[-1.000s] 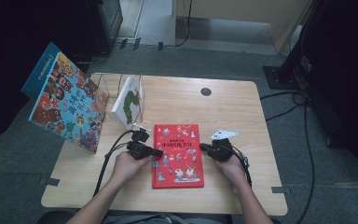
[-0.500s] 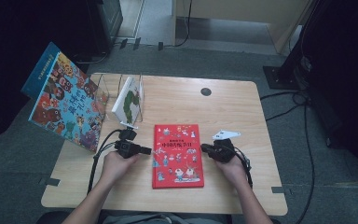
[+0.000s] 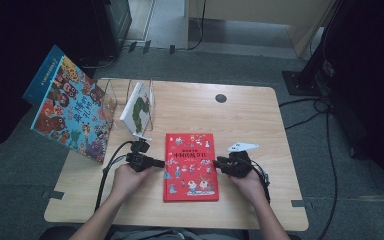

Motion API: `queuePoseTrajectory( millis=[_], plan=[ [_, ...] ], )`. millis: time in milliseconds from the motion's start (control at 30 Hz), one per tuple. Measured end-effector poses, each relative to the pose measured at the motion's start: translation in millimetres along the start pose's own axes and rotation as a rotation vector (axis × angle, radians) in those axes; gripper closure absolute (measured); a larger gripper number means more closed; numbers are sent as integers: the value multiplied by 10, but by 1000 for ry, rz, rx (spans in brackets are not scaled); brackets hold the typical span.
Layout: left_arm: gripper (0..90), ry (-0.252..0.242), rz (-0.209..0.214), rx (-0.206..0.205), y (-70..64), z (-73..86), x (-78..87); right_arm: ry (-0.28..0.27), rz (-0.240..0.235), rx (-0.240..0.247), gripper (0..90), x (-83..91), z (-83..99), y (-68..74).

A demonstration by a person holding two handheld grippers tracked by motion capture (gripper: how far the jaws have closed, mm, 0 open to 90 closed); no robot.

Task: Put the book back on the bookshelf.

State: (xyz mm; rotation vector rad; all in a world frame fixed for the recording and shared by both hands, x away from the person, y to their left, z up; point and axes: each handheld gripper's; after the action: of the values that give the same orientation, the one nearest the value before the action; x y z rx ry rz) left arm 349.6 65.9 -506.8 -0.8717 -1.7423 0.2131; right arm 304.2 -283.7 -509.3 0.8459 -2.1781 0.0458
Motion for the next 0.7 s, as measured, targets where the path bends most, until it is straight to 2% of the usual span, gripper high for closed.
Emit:
queuePoseTrajectory(
  millis=[100, 167, 267, 333, 433, 500, 567, 633, 700],
  plan=[
    [814, -6, 11, -4, 3, 1, 21, 4, 1, -25, 686, -6, 0, 16],
    [830, -2, 11, -11, -13, 9, 23, 1, -18, -73, 678, -13, 24, 35],
    [854, 12, 2, -27, -35, 21, 24, 13, -8, -74, 671, -16, 20, 99],
    [867, 25, -1, -19, -40, 27, 18, 26, -3, -91, 666, -17, 13, 124],
    [900, 21, -5, -24, -51, 43, 10, 41, 0, -143, 647, -14, 7, 117],
    [900, 19, -13, -28, -63, 45, 9, 60, -4, -204, 620, -19, -5, 101],
    [900, 10, -7, -18, -64, 44, -4, 86, -28, -252, 626, -30, -32, 62],
    [900, 5, -9, -23, -73, 47, -14, 112, -27, -260, 625, -37, -71, 52],
    [900, 4, -19, -29, -91, 51, -18, 147, -6, -281, 625, -44, -125, 56]
  ],
)
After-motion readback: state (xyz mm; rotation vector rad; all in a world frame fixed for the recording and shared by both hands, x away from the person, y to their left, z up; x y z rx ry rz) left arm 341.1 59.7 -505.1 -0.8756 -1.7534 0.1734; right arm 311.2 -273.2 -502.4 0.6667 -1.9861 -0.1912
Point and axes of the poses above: each handheld gripper's, and its own axes: x roughly backward along the jaws, z roughly out of its underside, y roughly to its left, and after that the axes turned 1 degree about y, right-handed
